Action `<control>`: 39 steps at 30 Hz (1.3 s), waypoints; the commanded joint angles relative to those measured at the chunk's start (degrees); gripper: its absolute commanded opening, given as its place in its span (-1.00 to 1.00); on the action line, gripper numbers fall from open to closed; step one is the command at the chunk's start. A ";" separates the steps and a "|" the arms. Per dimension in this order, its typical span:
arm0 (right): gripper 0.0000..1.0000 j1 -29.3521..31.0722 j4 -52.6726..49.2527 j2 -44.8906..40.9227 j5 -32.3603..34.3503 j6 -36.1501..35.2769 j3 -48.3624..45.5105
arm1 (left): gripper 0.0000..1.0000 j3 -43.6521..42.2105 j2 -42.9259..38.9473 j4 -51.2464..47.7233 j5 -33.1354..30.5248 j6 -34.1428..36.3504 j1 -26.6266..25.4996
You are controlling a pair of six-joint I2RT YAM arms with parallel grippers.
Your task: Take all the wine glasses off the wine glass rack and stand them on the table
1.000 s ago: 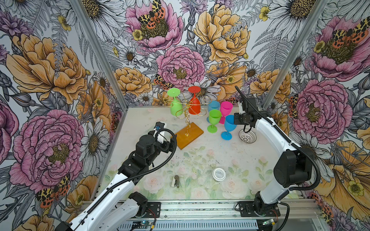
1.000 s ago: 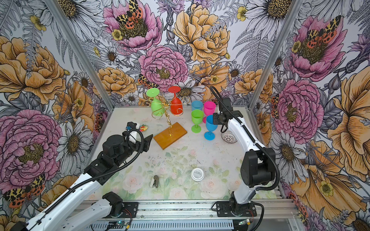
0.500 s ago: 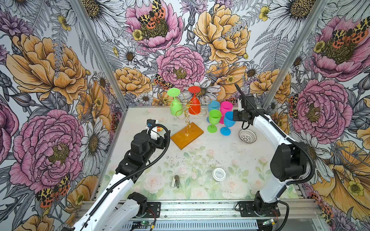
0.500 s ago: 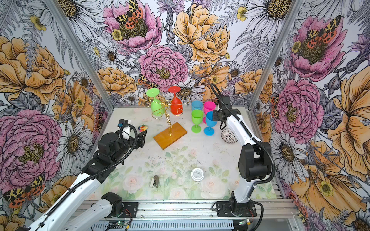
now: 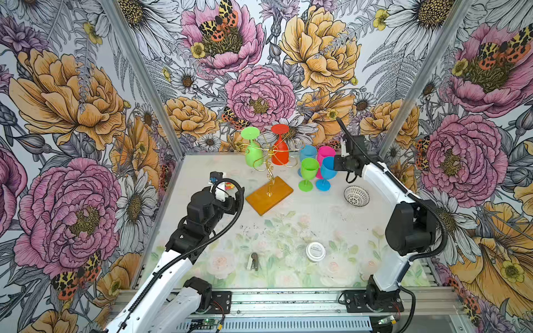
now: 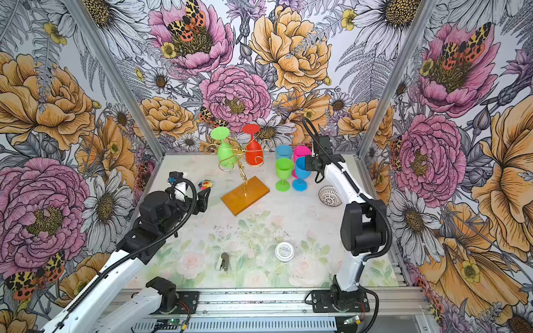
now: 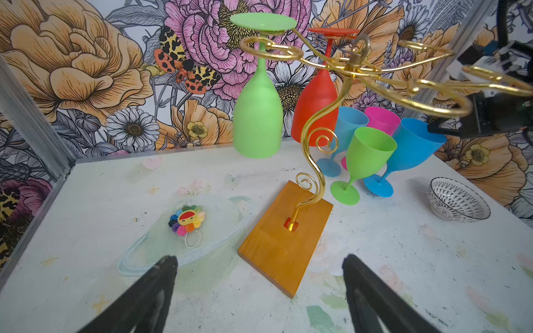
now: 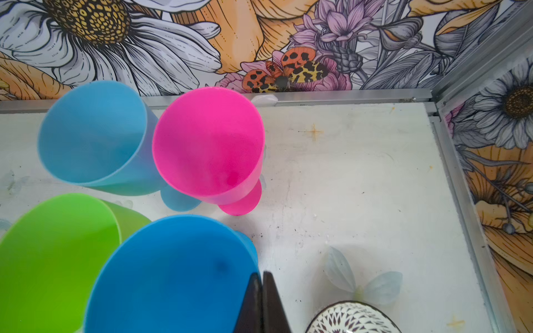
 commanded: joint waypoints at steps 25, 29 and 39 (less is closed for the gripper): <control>-1.00 -0.32 1.79 4.06 -0.47 -0.39 3.68 | 0.83 0.56 -1.27 0.77 1.78 -0.62 1.24; -1.00 -0.31 1.76 4.39 -0.22 -0.39 3.67 | 0.83 0.63 -1.00 0.99 2.35 -0.80 1.57; -0.97 -0.29 1.80 4.92 -0.01 -0.31 3.78 | 0.83 0.58 -0.99 0.90 2.70 -0.89 1.93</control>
